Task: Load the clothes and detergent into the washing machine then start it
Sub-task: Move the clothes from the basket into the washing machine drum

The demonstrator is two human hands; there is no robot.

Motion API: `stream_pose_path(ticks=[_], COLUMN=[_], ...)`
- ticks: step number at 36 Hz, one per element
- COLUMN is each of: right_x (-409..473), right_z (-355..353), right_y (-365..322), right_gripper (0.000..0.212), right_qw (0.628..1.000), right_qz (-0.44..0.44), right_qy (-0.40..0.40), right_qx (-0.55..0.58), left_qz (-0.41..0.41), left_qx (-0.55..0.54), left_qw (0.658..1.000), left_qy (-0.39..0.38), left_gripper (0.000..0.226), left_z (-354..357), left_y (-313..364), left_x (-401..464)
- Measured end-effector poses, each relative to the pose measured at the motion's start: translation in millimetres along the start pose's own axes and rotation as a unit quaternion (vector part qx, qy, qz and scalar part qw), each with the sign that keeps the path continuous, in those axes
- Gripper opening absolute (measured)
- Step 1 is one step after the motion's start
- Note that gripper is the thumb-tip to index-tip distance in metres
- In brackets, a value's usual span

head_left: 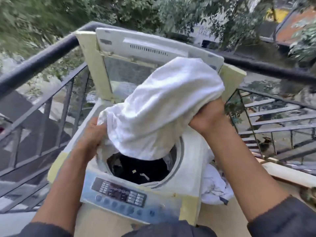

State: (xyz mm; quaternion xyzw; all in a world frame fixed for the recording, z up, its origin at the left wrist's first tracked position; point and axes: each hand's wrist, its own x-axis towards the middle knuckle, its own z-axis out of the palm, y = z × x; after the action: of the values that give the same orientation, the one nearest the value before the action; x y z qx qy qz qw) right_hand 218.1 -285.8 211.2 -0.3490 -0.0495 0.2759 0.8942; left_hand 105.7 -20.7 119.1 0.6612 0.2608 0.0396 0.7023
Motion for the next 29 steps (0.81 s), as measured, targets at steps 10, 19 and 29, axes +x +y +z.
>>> stream_pose_path(ticks=[10, 19, 29], right_x=[35, 24, -3], right_z=[-30, -85, -106], right_y=[74, 146, 186], right_gripper=[0.011, 0.022, 0.057], right_qw=[0.894, 0.73, 0.445], right_qz=[-0.005, -0.031, 0.341], right_qy=[0.17, 0.143, -0.127], right_qx=[-0.414, -0.668, -0.818], left_qz=[0.017, -0.017, -0.093], left_qx=[0.107, 0.281, 0.524], left_qw=[0.992, 0.957, 0.809], left_qy=[0.066, -0.07, -0.249], left_gripper=[0.019, 0.017, 0.048], left_z=[-38, -26, -10], left_y=[-23, -68, -113], left_x=[52, 54, 44])
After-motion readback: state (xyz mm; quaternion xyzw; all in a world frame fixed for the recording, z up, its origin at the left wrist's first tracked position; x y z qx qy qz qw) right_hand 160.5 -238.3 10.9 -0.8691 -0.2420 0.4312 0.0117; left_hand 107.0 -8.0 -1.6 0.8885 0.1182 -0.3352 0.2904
